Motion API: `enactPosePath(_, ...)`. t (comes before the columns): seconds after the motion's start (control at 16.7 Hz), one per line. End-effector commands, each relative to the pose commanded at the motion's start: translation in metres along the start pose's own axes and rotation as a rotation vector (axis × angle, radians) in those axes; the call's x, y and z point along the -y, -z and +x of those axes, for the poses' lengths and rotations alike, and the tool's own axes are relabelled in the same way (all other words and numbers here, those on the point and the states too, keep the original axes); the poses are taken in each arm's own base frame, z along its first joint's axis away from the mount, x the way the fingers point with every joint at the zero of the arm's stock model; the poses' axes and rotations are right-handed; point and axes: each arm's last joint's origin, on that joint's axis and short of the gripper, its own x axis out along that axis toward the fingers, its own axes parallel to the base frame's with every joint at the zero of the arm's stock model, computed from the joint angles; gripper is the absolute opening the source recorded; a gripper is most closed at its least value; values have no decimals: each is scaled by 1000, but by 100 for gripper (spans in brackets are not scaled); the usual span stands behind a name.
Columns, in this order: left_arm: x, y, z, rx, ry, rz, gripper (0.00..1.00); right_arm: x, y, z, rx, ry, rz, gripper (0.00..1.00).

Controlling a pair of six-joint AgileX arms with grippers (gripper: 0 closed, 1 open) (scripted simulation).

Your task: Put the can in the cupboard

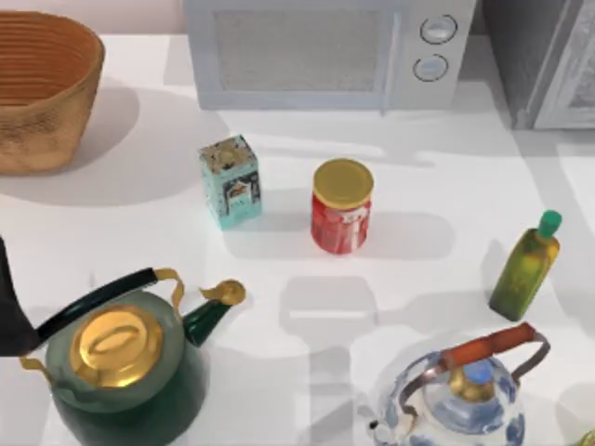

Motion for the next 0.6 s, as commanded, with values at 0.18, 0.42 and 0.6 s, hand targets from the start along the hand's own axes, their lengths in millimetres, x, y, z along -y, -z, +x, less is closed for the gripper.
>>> enactPosePath(0.18,0,0,0,0,0,0,100,0,0,0,0,0,0,30)
enactPosePath(0.42,0,0,0,0,0,0,100,0,0,0,0,0,0,60)
enactPosePath(0.6,0,0,0,0,0,0,100,0,0,0,0,0,0,83)
